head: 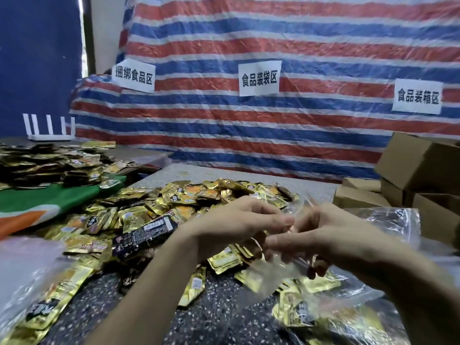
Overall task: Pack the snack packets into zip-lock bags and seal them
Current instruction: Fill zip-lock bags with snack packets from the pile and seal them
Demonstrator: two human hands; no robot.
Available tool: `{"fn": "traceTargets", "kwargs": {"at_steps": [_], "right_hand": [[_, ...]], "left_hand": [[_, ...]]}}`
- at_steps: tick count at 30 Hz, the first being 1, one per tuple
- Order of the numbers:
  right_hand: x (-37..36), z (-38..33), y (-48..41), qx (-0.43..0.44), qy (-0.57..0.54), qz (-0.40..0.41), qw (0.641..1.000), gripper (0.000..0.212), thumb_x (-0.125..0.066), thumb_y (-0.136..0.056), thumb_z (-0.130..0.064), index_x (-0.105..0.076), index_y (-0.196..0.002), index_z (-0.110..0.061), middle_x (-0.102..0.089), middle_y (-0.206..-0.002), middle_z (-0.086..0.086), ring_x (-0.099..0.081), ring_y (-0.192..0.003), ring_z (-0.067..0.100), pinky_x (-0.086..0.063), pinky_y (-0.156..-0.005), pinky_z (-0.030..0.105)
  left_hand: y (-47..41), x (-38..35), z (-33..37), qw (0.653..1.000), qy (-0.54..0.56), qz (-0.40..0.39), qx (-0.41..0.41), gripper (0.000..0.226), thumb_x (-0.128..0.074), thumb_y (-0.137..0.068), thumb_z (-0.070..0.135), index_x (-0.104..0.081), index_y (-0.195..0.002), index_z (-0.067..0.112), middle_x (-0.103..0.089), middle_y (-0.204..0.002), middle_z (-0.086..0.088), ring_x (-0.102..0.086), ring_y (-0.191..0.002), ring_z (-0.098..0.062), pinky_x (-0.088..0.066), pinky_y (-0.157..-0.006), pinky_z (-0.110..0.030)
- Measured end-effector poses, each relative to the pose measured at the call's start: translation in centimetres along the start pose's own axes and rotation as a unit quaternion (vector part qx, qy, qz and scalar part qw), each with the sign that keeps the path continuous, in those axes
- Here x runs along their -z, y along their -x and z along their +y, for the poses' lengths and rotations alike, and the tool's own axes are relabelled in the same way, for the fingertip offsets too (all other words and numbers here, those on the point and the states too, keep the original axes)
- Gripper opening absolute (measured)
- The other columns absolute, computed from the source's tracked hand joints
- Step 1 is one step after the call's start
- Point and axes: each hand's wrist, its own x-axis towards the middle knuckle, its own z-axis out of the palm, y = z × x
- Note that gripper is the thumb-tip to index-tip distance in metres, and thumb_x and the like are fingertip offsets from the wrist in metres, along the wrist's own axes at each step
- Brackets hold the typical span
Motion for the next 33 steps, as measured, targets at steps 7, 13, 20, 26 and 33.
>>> {"fn": "traceTargets", "kwargs": {"at_steps": [7,13,20,26,33], "right_hand": [[0.6,0.1,0.2,-0.086,0.004,0.057,0.995,0.045,-0.066,-0.088,-0.036,-0.071,-0.048,-0.015,-0.059,-0.049,0.002,-0.046,-0.039,0.011,-0.038,-0.041,0.019],[1.6,0.8,0.3,0.056,0.11,0.222,0.967,0.029,-0.067,-0.073,0.008,-0.052,-0.067,-0.015,-0.045,-0.062,0.006,-0.04,-0.054,0.011,-0.037,-0.054,0.032],[0.7,-0.6,1.3,0.169,0.197,0.044,0.965,0.029,-0.053,-0.077,-0.031,-0.075,-0.089,-0.045,-0.07,-0.083,-0.024,-0.062,-0.07,0.01,-0.051,-0.06,0.038],[0.8,-0.5,1.3,0.221,0.178,0.068,0.957,0.026,-0.059,-0.087,-0.055,-0.071,-0.081,-0.032,-0.067,-0.069,-0.009,-0.06,-0.058,0.011,-0.048,-0.053,0.03],[1.3,-0.5,1.2,0.247,0.193,0.098,0.945,0.014,-0.059,-0.089,-0.036,-0.068,-0.082,-0.028,-0.065,-0.073,-0.007,-0.062,-0.071,0.014,-0.05,-0.059,0.025]], "left_hand": [[0.2,1.1,-0.5,0.994,0.011,0.092,0.053,0.02,-0.071,-0.09,0.027,-0.075,-0.085,0.008,-0.065,-0.067,-0.001,-0.057,-0.057,-0.013,-0.045,-0.053,-0.021],[0.9,2.5,-0.3,0.975,-0.037,0.211,0.067,0.043,-0.058,-0.091,0.016,-0.065,-0.048,0.021,-0.065,-0.054,0.001,-0.062,-0.048,-0.013,-0.043,-0.043,-0.016],[1.2,3.4,-0.2,0.962,0.051,0.262,0.056,0.033,-0.055,-0.091,0.01,-0.061,-0.058,0.01,-0.068,-0.062,-0.01,-0.066,-0.049,-0.021,-0.048,-0.041,-0.022],[2.0,5.1,-0.5,0.937,0.062,0.343,0.027,0.023,-0.057,-0.088,0.004,-0.062,-0.066,0.001,-0.067,-0.06,-0.006,-0.066,-0.049,-0.017,-0.049,-0.042,-0.022],[4.8,9.0,-1.7,0.977,-0.092,0.184,0.056,0.054,-0.071,-0.062,0.075,-0.074,-0.088,0.028,-0.075,-0.099,0.005,-0.07,-0.09,-0.009,-0.054,-0.079,-0.028]]}}
